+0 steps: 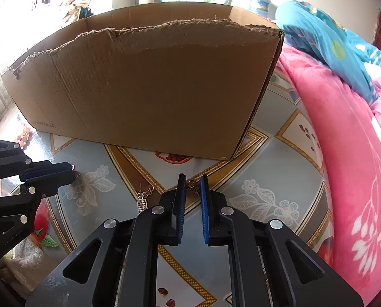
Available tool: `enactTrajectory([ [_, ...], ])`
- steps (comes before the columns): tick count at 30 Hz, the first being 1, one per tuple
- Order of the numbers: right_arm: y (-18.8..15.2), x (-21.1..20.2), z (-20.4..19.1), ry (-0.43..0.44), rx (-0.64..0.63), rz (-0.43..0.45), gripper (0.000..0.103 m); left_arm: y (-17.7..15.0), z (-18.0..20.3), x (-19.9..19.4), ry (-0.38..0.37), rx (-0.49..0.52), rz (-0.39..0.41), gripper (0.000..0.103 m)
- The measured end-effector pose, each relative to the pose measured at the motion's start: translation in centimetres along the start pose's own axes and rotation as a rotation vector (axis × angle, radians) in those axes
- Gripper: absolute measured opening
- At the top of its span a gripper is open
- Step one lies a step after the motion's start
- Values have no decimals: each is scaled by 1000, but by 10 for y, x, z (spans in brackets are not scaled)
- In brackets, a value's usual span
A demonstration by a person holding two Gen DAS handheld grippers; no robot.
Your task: Organize jewelry
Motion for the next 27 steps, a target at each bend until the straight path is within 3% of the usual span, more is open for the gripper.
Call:
enactTrajectory([
  [9,7,1,8,59,50,-16,2,2,-4,-21,-16,-33,63,6],
  [12,8,2,9,52,49,-16,9,2,-4,-24,-17,-34,65,6],
  [15,12,4,17,34,29,-12,28,2,-3,-24,-24,-37,66,6],
  [16,13,4,17,27,21,-8,28,3,-2,-24,-28,-38,66,6],
  [23,15,11,14,14,13,-20,27,4,-3,-27,-24,-50,72,6],
  [25,19,13,12,23,17,-26,9,2,-6,-28,-19,-57,72,6],
  [27,16,10,7,25,29,-32,5,0,-8,-28,-20,-65,71,6],
])
Point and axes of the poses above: each gripper's, at about its wrist camera, not at the fingertips, and x roughly the way its jaws point, z to its right, y to its top, the point moved 10 cm from there along x, roughly the way its jaws point, and after that the axes turned 8 degrees about -z, right-handed, at the moved point
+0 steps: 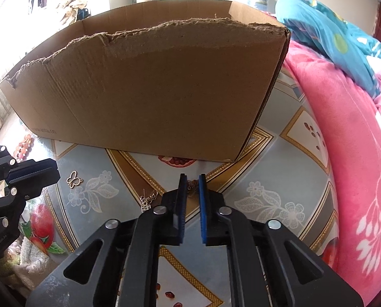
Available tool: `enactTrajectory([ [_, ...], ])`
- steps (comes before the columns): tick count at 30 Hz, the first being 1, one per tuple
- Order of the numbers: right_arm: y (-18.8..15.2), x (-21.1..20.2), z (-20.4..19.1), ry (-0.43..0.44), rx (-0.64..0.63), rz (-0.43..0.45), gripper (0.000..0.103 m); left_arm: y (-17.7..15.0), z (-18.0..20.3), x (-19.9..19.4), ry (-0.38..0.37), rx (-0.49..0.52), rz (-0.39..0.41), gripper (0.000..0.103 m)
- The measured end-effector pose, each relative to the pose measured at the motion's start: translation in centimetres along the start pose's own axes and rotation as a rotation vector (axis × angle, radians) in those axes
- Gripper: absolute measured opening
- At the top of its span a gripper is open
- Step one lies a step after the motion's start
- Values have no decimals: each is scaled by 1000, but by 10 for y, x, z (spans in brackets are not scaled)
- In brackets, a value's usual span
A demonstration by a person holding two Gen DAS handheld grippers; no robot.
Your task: Organize jewelry
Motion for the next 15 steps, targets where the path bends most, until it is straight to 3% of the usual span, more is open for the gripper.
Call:
enactTrajectory([
  [8,4,1,11,84,75,-23,4,-3,-4,-6,-5,-21,14,15],
  [15,9,6,24,169,138,-38,0,-3,1,-2,-13,-11,4,16],
])
Point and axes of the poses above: each gripper's, at about its wrist camera, not at the fingertips, and x roughly the way its jaws point, z to its right, y to its top, the point moved 10 cm from there along x, roughly the way its jaws point, and after that the axes turned 8 degrees about -z, right-handed, at the moved point
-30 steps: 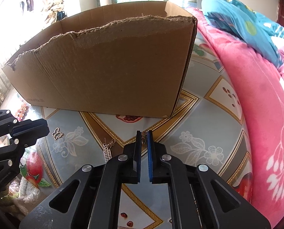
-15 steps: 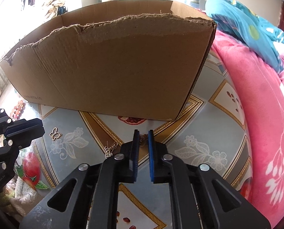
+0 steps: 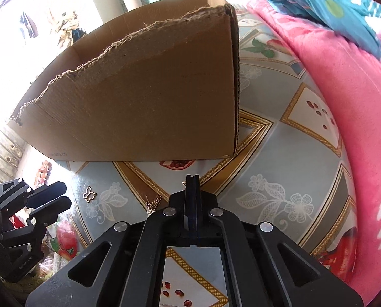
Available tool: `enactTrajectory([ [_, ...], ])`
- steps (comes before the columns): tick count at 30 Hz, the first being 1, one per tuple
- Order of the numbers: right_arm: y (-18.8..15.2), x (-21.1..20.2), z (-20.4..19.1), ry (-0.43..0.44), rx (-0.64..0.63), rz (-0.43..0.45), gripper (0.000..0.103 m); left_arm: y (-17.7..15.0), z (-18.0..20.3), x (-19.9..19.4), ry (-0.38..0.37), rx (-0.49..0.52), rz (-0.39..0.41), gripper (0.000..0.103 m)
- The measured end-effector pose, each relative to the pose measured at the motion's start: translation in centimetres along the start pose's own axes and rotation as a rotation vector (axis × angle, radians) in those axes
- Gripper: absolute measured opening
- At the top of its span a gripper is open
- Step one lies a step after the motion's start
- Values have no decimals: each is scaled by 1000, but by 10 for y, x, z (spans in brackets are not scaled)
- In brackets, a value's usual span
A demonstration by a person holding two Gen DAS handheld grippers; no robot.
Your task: Organize jewelry
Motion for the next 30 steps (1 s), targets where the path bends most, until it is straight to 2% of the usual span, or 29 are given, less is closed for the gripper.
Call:
enactTrajectory([
  [6,-5,-9,8,0,20,23,0,4,7,4,-30,7,-4,16],
  [12,-10,-15,13,38,31,47,0,23,39,12,-97,68,21,16],
  [19,-23,-24,20,65,56,60,2,36,72,35,-143,124,-26,16],
  [24,-28,-22,20,88,63,59,2,38,76,51,-133,111,-56,16],
  [30,-32,-12,23,83,58,67,2,43,78,57,-100,126,-37,16],
])
Point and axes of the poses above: each gripper's, at about its wrist camera, not at the fingertips, and x roughly the way its jaws point, z to its right, y to its top, the point moved 10 cm from there along x, roughly the way its jaws point, and after that the axes turned 8 degrees about -z, right-handed, at the moved point
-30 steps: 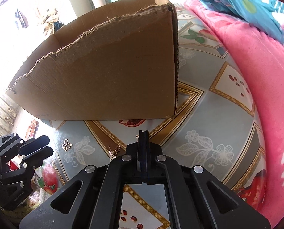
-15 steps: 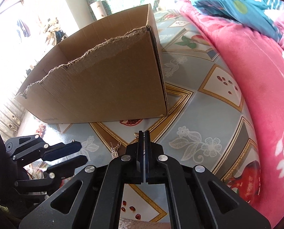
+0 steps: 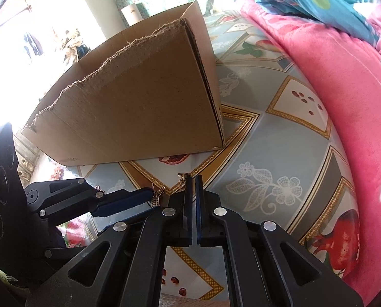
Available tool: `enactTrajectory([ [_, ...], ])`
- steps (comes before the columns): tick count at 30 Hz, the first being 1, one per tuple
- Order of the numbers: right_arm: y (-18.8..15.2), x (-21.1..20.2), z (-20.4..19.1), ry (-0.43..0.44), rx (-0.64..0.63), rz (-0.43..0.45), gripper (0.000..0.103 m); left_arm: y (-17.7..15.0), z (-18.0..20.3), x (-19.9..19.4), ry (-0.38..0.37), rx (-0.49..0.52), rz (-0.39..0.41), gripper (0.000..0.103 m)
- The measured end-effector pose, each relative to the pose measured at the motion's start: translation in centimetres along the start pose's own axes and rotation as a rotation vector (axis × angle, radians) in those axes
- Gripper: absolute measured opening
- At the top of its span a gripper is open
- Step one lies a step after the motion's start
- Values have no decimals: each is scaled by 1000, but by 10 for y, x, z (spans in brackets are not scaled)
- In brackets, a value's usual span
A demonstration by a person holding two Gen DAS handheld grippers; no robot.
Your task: Organize jewelry
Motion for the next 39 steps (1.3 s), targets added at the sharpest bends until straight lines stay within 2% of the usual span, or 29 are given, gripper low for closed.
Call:
enactTrajectory([
  [10,-1,-6,3,5,23,25,2,4,-2,3,46,25,-14,13],
  [16,-5,-15,-4,4,14,39,2,-5,-1,-4,30,35,-34,13],
  [17,-5,-16,-4,3,11,41,2,-9,-2,-8,23,36,-33,4],
  [18,-5,-16,-5,4,9,44,2,-13,-2,-10,16,37,-42,0],
  [25,-4,-15,-9,20,6,50,2,-29,-10,-26,14,9,-56,0],
  [27,-4,-15,-10,22,2,52,3,-25,-9,-30,-12,-13,-43,1],
  [29,-4,-15,-10,21,0,54,2,-20,-8,-28,-33,-38,-41,16],
  [31,-4,-17,-9,20,1,58,2,-14,-7,-23,-29,-44,-37,21],
  [39,-4,-19,-7,14,14,66,3,-7,-4,-5,39,14,-69,21],
])
Point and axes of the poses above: each gripper's, at about its wrist camera, not at the fingertips, and x roughly the way its jaws point, z to its right, y to its top, the point moved 10 cm from there along x, roughly the way its jaws point, and after that the axes turned 8 degrees about -z, right-handed, at the moved point
